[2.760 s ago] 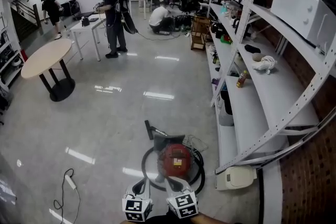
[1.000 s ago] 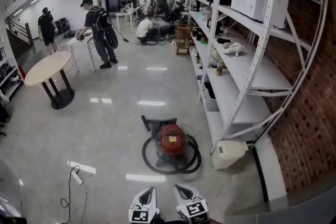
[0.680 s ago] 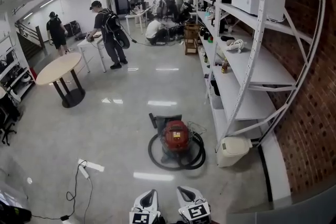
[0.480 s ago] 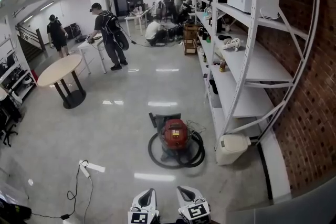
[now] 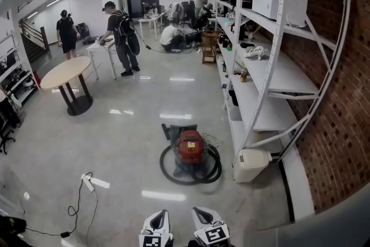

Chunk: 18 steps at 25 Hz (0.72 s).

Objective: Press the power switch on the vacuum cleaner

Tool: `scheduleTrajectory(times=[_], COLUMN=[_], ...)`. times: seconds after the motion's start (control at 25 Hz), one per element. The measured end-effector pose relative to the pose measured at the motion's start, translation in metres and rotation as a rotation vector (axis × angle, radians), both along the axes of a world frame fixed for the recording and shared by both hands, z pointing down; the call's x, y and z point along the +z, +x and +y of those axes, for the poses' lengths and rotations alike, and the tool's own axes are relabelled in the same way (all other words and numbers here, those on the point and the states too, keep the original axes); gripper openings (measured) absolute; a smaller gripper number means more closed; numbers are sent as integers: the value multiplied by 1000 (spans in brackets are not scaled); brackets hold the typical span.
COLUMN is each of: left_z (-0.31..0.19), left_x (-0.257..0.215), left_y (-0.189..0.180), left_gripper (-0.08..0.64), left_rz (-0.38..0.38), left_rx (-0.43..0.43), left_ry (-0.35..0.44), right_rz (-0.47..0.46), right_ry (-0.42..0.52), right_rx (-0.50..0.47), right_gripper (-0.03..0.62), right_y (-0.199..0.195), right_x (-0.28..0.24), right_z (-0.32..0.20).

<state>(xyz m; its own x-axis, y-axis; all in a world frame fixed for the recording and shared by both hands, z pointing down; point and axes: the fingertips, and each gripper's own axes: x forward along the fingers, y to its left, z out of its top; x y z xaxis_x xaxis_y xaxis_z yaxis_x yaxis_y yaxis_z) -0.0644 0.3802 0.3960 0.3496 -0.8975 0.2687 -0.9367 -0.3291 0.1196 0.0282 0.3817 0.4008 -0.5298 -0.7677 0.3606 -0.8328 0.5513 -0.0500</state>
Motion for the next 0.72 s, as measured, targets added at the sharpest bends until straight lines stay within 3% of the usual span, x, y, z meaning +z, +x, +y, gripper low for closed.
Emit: scheduleTrajectory(times=[0.72], left_z=[24], left_x=[1], left_y=[-21], left_gripper=[16], left_rz=[1], left_rx=[-19], left_ry=[24], right_rz=[-15], right_ry=[-11], right_rx=[-13], right_gripper=[-9], right_y=[-15], right_x=[1], right_z=[21])
